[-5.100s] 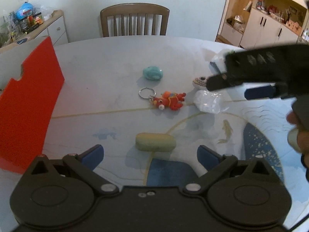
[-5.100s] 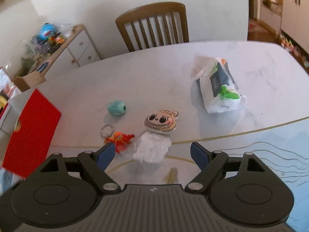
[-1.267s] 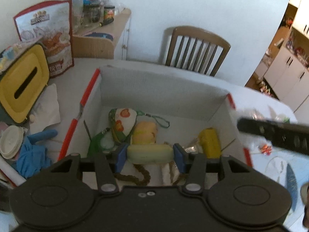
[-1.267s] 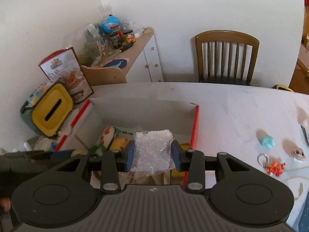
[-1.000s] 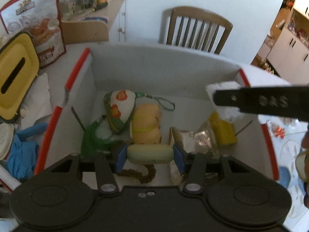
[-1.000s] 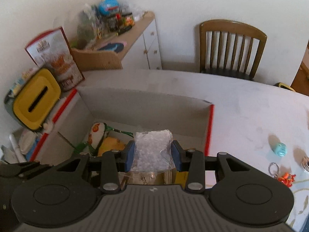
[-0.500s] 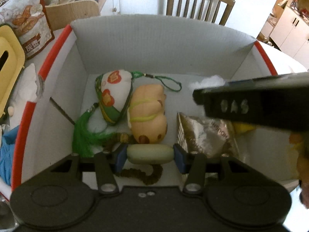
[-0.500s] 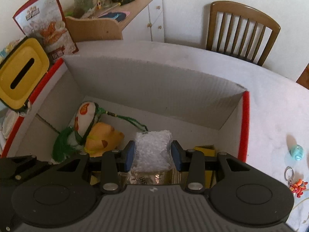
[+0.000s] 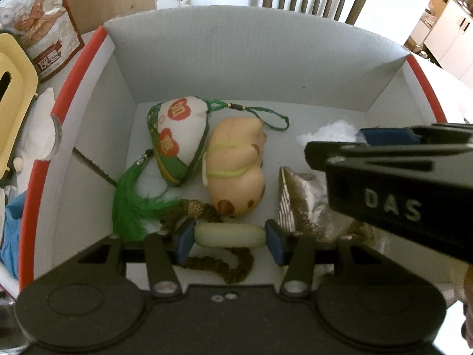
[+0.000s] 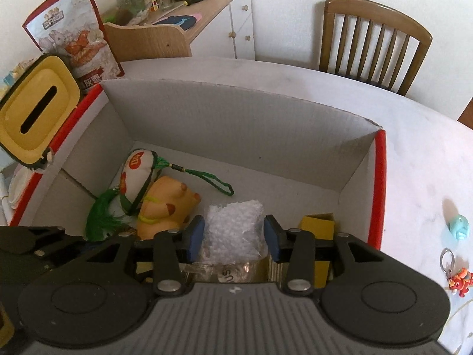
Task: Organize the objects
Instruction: 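Open left tool releasing the soap bar while right tool releases the bubble-wrap bag inside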
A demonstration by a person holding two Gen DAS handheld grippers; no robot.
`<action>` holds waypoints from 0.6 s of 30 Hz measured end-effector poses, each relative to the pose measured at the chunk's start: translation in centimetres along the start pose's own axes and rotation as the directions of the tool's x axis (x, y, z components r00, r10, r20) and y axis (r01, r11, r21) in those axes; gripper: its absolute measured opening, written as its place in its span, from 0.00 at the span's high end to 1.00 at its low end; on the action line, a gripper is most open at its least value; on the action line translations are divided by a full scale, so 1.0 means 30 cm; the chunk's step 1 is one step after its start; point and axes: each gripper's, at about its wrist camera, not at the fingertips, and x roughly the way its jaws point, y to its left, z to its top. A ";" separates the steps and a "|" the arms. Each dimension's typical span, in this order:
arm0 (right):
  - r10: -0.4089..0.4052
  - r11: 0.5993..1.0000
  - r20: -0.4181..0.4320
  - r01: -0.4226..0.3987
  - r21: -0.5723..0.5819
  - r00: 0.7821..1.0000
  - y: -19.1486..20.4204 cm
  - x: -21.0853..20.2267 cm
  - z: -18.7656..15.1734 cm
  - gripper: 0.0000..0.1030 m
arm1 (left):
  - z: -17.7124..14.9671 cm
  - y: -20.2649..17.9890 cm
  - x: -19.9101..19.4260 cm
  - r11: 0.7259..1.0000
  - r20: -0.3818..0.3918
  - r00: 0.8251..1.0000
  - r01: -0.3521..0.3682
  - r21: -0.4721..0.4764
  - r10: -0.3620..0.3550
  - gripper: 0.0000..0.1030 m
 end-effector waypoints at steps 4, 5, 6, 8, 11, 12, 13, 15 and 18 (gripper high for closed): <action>-0.002 1.000 0.018 0.002 0.003 1.000 -0.002 -0.037 -0.011 0.46 | -0.007 0.001 -0.006 1.000 0.003 1.000 0.014 -0.010 -0.014 0.38; -0.003 1.000 0.021 0.003 0.005 1.000 -0.003 -0.046 -0.014 0.46 | -0.009 0.003 -0.012 1.000 0.010 1.000 0.019 -0.015 -0.019 0.36; -0.002 1.000 0.023 0.002 0.008 1.000 -0.005 -0.057 -0.019 0.46 | -0.012 0.003 -0.018 1.000 0.014 1.000 0.025 -0.018 -0.025 0.33; -0.004 1.000 0.028 0.003 0.017 1.000 -0.010 -0.082 -0.029 0.46 | -0.018 0.004 -0.026 0.999 0.017 0.999 0.030 -0.023 -0.029 0.32; 0.008 1.000 0.043 -0.009 0.029 0.999 -0.016 -0.129 -0.043 0.44 | -0.030 0.004 -0.045 0.999 0.033 0.999 0.038 -0.035 -0.037 0.29; 0.008 1.000 0.050 -0.010 0.030 0.999 -0.016 -0.144 -0.046 0.40 | -0.034 0.004 -0.053 0.998 0.040 0.998 0.041 -0.039 -0.039 0.28; 0.011 0.999 0.058 -0.012 0.030 0.998 -0.016 -0.162 -0.051 0.39 | -0.039 0.003 -0.065 0.998 0.049 0.998 0.046 -0.044 -0.044 0.28; 0.015 1.000 0.072 -0.017 0.025 0.997 -0.012 -0.201 -0.060 0.38 | -0.050 0.004 -0.094 0.997 0.079 0.996 0.052 -0.056 -0.048 0.28; 0.019 0.999 0.096 -0.022 0.031 0.995 -0.011 -0.258 -0.076 0.38 | -0.069 0.007 -0.141 0.996 0.120 0.992 0.054 -0.070 -0.045 0.28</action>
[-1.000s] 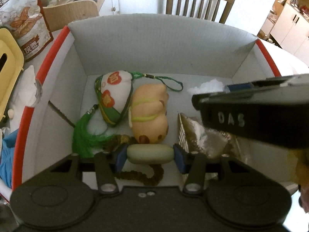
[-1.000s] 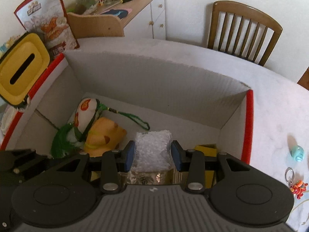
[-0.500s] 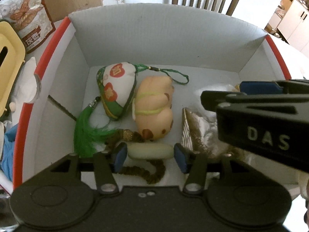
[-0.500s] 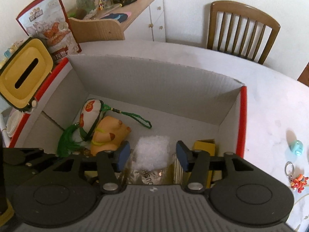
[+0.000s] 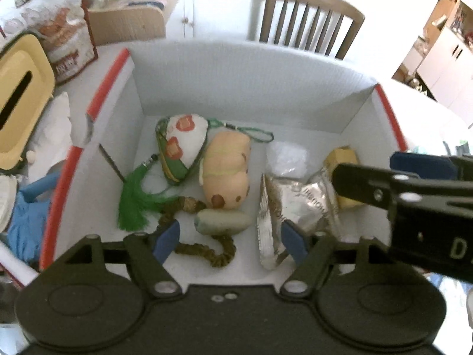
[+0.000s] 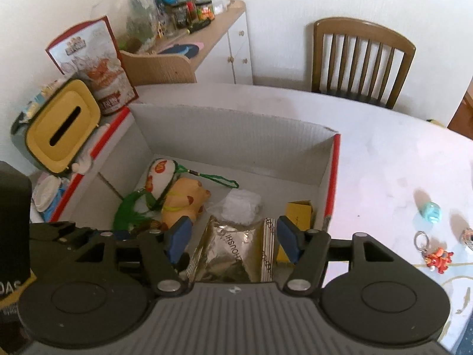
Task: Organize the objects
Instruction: 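Open left tool releasing the soap bar while right tool releases the bubble-wrap bag inside, then move both tools back toward the remaining items on the table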
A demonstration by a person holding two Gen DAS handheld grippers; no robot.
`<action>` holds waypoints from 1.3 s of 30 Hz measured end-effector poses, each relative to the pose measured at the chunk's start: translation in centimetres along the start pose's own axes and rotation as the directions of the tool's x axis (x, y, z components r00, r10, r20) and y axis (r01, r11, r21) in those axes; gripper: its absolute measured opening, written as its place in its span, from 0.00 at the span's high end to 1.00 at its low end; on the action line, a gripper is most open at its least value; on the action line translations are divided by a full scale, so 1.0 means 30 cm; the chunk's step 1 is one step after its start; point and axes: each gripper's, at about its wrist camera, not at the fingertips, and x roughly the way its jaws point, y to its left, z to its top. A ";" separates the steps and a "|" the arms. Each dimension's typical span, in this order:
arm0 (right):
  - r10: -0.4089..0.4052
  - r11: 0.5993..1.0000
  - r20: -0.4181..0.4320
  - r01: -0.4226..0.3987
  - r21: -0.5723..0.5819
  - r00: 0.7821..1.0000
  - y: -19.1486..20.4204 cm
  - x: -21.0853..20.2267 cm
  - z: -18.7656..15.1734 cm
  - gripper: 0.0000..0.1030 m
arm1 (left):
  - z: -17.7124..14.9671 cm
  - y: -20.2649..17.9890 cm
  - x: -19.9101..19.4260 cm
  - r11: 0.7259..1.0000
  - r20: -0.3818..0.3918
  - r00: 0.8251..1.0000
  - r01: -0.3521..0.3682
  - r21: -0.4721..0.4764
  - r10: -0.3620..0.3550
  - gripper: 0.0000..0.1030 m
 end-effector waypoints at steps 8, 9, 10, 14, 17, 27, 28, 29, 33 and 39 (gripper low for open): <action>0.027 1.000 0.067 -0.027 0.000 0.997 -0.002 -0.170 -0.045 0.35 | -0.027 -0.037 -0.149 1.000 0.076 0.997 0.017 -0.007 -0.016 0.28; 0.030 1.000 0.074 -0.030 -0.002 0.997 -0.004 -0.192 -0.054 0.34 | -0.030 -0.045 -0.166 1.000 0.084 0.996 0.015 -0.002 -0.014 0.28; 0.031 1.000 0.082 -0.031 -0.003 0.996 -0.006 -0.213 -0.062 0.34 | -0.031 -0.046 -0.169 1.000 0.091 0.996 0.011 0.000 -0.011 0.28; 0.041 0.999 0.115 -0.042 0.003 0.993 -0.032 -0.306 -0.101 0.33 | -0.052 -0.061 -0.199 1.000 0.124 0.992 0.003 0.009 -0.005 0.28; 0.055 0.998 0.144 -0.055 -0.001 0.988 -0.060 -0.370 -0.133 0.33 | -0.071 -0.092 -0.238 1.000 0.146 0.989 0.013 0.009 -0.014 0.28; 0.105 0.993 0.222 -0.116 0.036 0.969 -0.241 -0.529 -0.266 0.31 | -0.124 -0.294 -0.335 0.999 0.202 0.979 -0.002 0.048 -0.007 0.22; 0.110 0.992 0.225 -0.120 0.032 0.968 -0.263 -0.542 -0.279 0.31 | -0.131 -0.314 -0.337 0.999 0.208 0.978 -0.006 0.049 -0.004 0.19; 0.112 0.992 0.229 -0.121 0.026 0.967 -0.289 -0.557 -0.294 0.30 | -0.139 -0.338 -0.338 0.999 0.212 0.977 -0.011 0.047 0.001 0.18; 0.120 0.991 0.238 -0.130 0.024 0.964 -0.399 -0.608 -0.351 0.28 | -0.161 -0.437 -0.332 0.999 0.209 0.978 -0.013 0.053 0.002 0.18; 0.109 0.992 0.237 -0.122 0.039 0.965 -0.572 -0.650 -0.427 0.28 | -0.182 -0.625 -0.315 0.996 0.213 0.977 -0.011 0.085 -0.007 0.12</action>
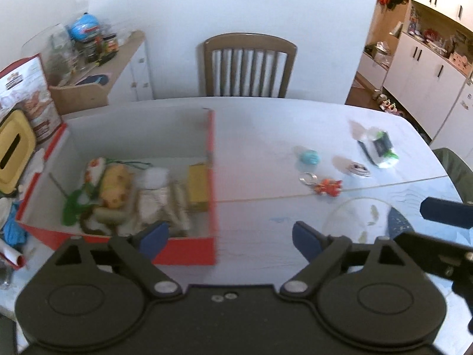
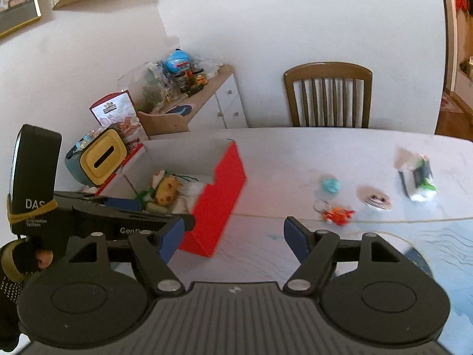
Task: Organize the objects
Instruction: 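Move both tools back toward the remaining items on the table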
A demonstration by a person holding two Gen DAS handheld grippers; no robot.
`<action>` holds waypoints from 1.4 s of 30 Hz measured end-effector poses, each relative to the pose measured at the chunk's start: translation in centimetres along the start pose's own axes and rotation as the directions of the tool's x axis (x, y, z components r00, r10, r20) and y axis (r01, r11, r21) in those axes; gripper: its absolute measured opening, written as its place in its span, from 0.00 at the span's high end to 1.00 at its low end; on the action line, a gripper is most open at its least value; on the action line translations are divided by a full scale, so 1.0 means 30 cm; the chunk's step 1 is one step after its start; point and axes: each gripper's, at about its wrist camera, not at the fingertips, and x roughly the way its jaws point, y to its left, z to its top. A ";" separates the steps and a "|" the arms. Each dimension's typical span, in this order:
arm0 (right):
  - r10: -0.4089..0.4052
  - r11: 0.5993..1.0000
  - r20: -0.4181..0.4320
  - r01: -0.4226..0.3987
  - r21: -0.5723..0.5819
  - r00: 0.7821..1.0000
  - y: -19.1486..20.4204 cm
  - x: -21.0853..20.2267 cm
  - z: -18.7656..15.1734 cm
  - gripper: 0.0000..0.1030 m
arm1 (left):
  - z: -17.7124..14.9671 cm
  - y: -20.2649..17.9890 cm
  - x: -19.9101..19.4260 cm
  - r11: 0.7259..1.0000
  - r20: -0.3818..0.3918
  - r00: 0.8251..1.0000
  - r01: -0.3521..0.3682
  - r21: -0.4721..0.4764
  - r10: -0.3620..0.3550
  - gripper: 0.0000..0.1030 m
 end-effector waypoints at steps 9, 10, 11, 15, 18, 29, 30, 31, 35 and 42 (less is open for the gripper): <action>-0.018 1.000 -0.002 0.018 0.025 1.000 -0.258 -0.070 -0.050 0.25 | -0.013 -0.245 0.061 1.000 -0.005 1.000 0.009 0.020 -0.008 0.03; -0.022 0.999 -0.001 0.022 0.024 1.000 -0.282 -0.077 -0.054 0.24 | -0.012 -0.267 0.067 1.000 -0.001 1.000 0.005 0.024 -0.005 0.01; -0.023 1.000 0.005 0.022 0.021 1.000 -0.308 -0.083 -0.059 0.24 | -0.012 -0.286 0.073 1.000 0.003 1.000 0.008 0.023 -0.008 0.01; -0.033 0.999 0.026 0.033 0.010 0.999 -0.387 -0.092 -0.061 0.18 | -0.008 -0.342 0.112 0.999 0.012 0.999 0.038 0.026 -0.038 0.00; -0.049 0.999 0.022 0.049 0.013 0.999 -0.453 -0.072 -0.049 0.18 | -0.009 -0.377 0.158 0.999 0.014 0.999 0.042 0.030 -0.043 0.00; -0.085 0.995 -0.004 0.085 0.051 0.996 -0.639 0.114 0.004 0.16 | 0.030 -0.442 0.306 0.999 0.043 0.998 0.043 -0.013 -0.042 0.00; -0.080 0.995 -0.009 0.081 0.055 0.997 -0.650 0.133 0.009 0.16 | 0.033 -0.443 0.323 0.999 0.041 0.998 0.048 -0.016 -0.047 0.00; -0.080 0.995 -0.016 0.081 0.059 0.997 -0.662 0.157 0.016 0.16 | 0.036 -0.444 0.340 0.998 0.038 0.998 0.053 -0.020 -0.052 0.00; -0.084 0.993 -0.039 0.087 0.085 0.996 -0.703 0.241 0.036 0.16 | 0.046 -0.446 0.414 0.996 0.014 0.997 0.078 -0.049 -0.077 0.00; -0.073 0.992 -0.091 0.082 0.096 0.993 -0.737 0.383 0.053 0.16 | 0.049 -0.445 0.532 0.995 -0.007 0.997 0.075 -0.064 -0.075 0.00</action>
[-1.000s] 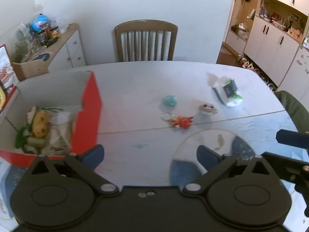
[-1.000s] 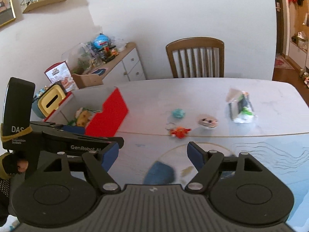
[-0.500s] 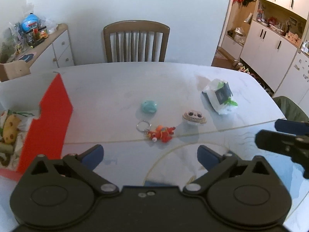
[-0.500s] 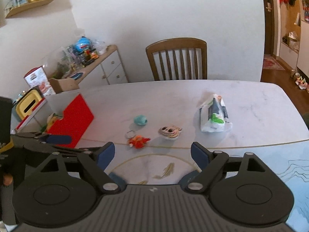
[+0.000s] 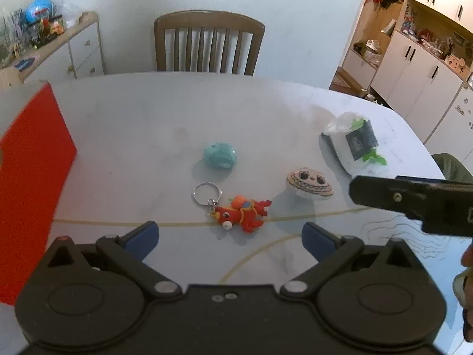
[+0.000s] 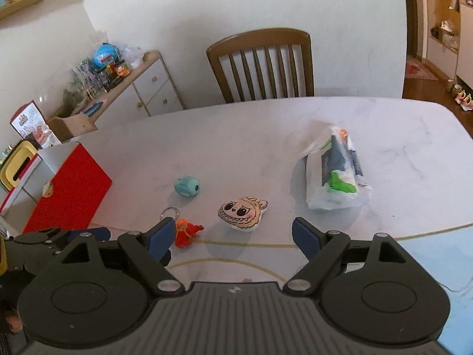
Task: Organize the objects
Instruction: 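Move both tools back toward the remaining items on the table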
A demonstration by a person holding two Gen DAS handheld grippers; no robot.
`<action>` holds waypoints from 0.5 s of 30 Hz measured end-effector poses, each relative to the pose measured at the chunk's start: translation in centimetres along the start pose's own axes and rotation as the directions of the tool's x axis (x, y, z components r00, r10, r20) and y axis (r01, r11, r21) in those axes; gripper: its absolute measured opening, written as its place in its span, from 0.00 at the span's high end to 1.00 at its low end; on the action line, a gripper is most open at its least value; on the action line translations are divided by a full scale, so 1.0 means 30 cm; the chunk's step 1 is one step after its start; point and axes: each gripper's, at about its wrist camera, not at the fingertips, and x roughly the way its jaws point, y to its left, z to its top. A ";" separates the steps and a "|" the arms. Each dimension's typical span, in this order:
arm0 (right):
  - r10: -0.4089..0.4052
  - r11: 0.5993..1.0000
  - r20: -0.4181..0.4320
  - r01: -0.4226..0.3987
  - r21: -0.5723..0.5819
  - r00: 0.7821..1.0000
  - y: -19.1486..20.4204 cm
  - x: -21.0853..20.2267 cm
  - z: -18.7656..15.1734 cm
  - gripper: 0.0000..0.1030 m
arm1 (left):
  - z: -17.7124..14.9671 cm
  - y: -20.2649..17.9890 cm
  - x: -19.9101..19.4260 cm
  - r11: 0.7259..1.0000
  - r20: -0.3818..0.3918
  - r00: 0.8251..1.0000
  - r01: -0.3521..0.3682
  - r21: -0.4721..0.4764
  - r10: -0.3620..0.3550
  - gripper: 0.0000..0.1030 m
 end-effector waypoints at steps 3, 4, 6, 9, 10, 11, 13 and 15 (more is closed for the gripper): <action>0.000 1.000 -0.015 0.000 0.001 1.000 -0.006 0.052 0.012 0.16 | 0.000 0.012 0.042 1.000 -0.009 1.000 0.007 -0.016 -0.007 0.00; 0.000 1.000 -0.018 0.000 -0.002 1.000 -0.006 0.066 0.015 0.16 | 0.001 0.014 0.053 1.000 -0.010 1.000 0.010 -0.018 -0.010 0.00; -0.005 1.000 -0.024 0.005 -0.011 1.000 -0.004 0.099 0.021 0.16 | 0.004 0.016 0.075 1.000 -0.007 1.000 0.017 -0.020 -0.017 0.00; -0.006 1.000 -0.040 0.006 -0.008 0.999 -0.012 0.146 0.025 0.16 | 0.009 0.014 0.101 1.000 -0.005 1.000 0.017 -0.018 -0.017 0.01; -0.006 1.000 -0.043 0.005 -0.005 0.999 -0.015 0.159 0.025 0.16 | 0.010 0.013 0.110 1.000 -0.004 1.000 0.017 -0.015 -0.017 0.03; -0.004 1.000 -0.048 0.004 0.001 0.999 -0.019 0.172 0.027 0.16 | 0.009 0.012 0.118 1.000 -0.003 1.000 0.018 -0.012 -0.018 0.05; 0.001 1.000 -0.054 -0.001 0.004 0.999 -0.023 0.194 0.028 0.16 | 0.008 0.012 0.131 1.000 -0.002 1.000 0.011 -0.008 -0.011 0.11; 0.003 1.000 -0.058 -0.003 0.000 0.998 -0.023 0.212 0.028 0.17 | 0.006 0.014 0.140 1.000 0.000 1.000 0.009 -0.008 -0.009 0.15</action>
